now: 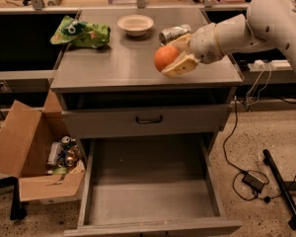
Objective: Place orange into middle drawer
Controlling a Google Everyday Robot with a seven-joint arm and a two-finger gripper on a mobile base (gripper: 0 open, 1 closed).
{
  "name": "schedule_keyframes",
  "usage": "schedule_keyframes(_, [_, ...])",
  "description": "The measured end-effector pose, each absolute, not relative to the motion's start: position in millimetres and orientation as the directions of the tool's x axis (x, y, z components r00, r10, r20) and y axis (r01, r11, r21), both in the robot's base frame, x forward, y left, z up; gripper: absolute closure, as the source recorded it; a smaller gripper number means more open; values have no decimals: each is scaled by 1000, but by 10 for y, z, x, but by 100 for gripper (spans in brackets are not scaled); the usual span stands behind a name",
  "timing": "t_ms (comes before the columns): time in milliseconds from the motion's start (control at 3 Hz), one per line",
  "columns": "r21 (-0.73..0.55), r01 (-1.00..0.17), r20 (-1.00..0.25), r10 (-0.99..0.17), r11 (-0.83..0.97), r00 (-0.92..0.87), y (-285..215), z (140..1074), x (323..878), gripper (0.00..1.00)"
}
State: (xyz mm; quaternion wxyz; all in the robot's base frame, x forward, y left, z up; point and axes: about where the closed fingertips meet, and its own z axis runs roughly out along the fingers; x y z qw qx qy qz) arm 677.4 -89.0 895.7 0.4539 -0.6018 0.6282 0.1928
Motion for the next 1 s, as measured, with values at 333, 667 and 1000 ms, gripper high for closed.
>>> schedule_keyframes(333, [-240,-963,-835,-533,123,140,-705,8753,6487,100])
schedule_keyframes(667, [-208,-975,-852,-505,83,139,-609,8667,6366,100])
schedule_keyframes(1000, [-205,-976,-850,-508,74,140,-601,8593,6352,100])
